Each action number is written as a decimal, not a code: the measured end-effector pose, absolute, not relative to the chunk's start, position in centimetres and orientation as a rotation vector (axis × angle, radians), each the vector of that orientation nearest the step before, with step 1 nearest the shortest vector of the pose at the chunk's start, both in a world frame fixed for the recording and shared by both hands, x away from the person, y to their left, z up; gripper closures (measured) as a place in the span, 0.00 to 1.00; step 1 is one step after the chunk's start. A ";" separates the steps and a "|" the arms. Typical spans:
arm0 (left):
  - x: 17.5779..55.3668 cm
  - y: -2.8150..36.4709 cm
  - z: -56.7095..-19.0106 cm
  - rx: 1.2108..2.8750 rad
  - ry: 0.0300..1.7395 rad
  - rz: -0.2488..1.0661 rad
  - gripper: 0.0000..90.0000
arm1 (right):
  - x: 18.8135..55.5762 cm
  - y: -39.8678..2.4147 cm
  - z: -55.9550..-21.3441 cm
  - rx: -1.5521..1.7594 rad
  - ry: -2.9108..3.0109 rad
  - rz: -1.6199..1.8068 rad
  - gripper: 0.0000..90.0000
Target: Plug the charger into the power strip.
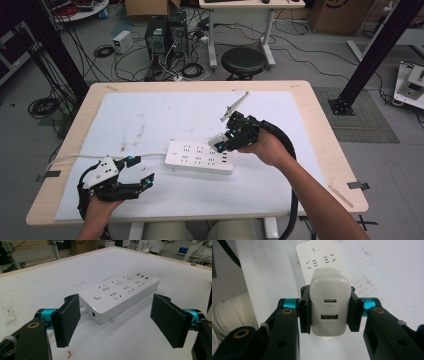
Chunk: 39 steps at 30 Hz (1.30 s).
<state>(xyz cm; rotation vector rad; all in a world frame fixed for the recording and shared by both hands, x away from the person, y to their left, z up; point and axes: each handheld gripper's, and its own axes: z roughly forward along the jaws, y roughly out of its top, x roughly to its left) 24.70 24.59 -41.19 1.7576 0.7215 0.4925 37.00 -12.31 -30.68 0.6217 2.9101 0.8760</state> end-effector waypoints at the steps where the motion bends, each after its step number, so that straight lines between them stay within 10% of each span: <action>1: 24.7 24.7 -41.2 1.758 0.721 0.491 0.27 | 37.2 -12.0 -30.5 0.614 2.921 0.851 0.71; 39: 24.8 25.3 -42.1 1.770 0.742 0.486 0.27 | 41.1 -6.7 -33.3 0.290 3.054 0.220 0.71</action>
